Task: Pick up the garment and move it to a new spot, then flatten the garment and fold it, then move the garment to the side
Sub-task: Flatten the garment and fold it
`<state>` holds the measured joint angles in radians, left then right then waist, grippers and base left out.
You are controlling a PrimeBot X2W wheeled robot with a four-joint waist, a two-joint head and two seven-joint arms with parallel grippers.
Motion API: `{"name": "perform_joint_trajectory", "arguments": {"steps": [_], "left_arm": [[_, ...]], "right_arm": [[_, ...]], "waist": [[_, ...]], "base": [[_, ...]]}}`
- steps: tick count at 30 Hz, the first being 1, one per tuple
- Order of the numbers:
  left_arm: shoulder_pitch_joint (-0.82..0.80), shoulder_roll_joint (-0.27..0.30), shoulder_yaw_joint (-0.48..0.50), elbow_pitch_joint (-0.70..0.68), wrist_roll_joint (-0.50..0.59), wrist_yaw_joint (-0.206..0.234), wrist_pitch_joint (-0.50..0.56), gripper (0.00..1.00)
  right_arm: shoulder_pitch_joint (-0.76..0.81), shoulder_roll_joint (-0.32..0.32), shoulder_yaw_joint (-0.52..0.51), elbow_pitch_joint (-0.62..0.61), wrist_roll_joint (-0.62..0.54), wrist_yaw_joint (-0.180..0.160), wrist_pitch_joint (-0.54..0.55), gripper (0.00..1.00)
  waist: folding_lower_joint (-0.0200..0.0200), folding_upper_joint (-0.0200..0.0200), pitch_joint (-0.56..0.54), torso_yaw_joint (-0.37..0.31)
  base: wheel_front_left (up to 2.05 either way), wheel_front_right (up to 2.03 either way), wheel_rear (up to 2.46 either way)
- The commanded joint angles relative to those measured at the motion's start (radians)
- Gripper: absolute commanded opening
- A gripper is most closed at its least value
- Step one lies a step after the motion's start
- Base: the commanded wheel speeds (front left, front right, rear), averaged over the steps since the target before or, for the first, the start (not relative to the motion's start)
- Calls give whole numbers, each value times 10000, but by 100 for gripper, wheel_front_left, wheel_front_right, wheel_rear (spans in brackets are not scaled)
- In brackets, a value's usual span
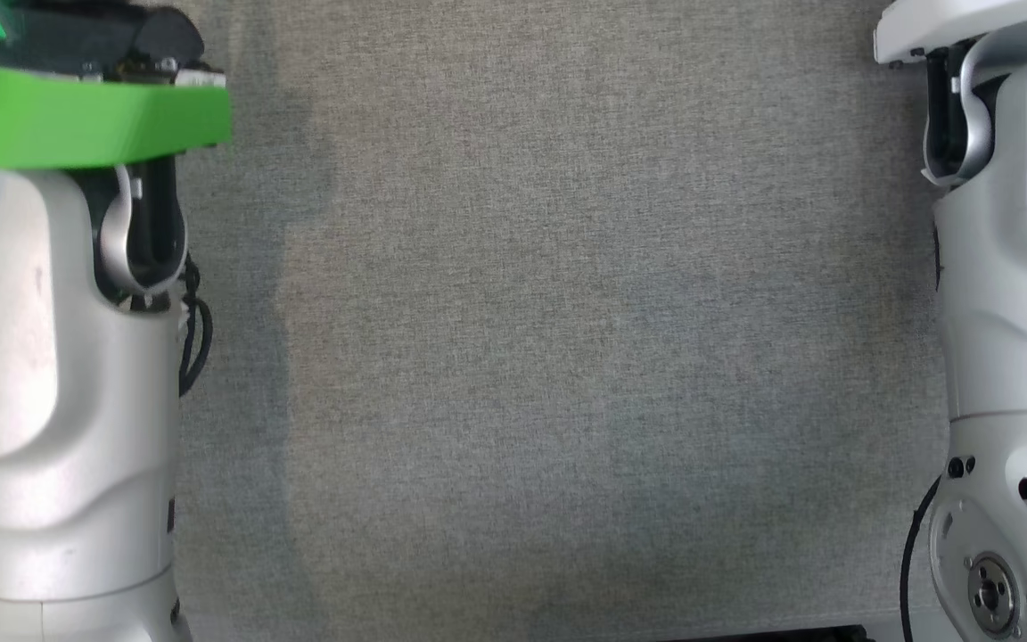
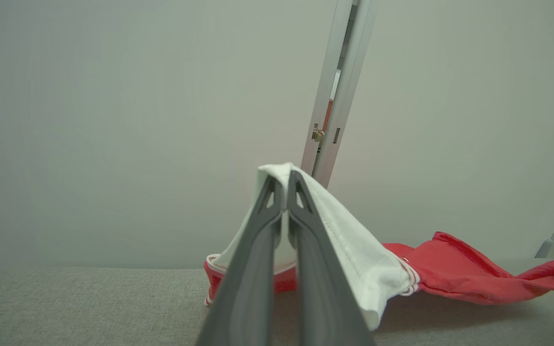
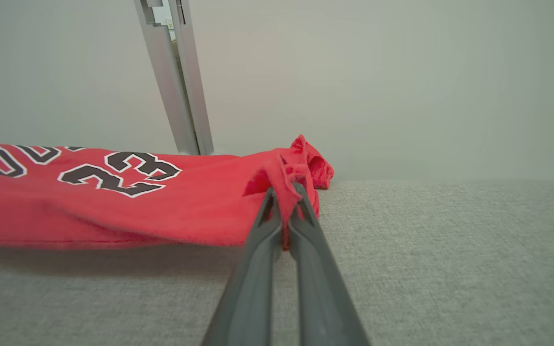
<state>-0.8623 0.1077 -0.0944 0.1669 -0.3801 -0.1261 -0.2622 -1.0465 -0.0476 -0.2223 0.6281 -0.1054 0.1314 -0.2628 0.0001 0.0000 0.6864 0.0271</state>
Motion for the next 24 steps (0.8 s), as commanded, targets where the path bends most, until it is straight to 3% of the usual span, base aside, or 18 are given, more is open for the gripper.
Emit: {"name": "perform_joint_trajectory", "arguments": {"steps": [1,13,24], "left_arm": [[394,-42,134,-237,-39,-40,-30,0],[4230,-387,665,-2738,-35,-55,-33,0],[8042,-559,961,-4277,-289,69,-34,0]], "right_arm": [[306,-54,-30,-213,247,-16,-23,0],[3475,-47,555,-2568,2658,-16,-23,0],[6408,-49,910,-3521,3531,-16,-24,0]], "waist": [[-1,0,-158,-82],[-1,0,-1585,-417],[-1,0,-3671,-515]], "base": [[0,0,0],[0,0,0],[0,0,0]]}}
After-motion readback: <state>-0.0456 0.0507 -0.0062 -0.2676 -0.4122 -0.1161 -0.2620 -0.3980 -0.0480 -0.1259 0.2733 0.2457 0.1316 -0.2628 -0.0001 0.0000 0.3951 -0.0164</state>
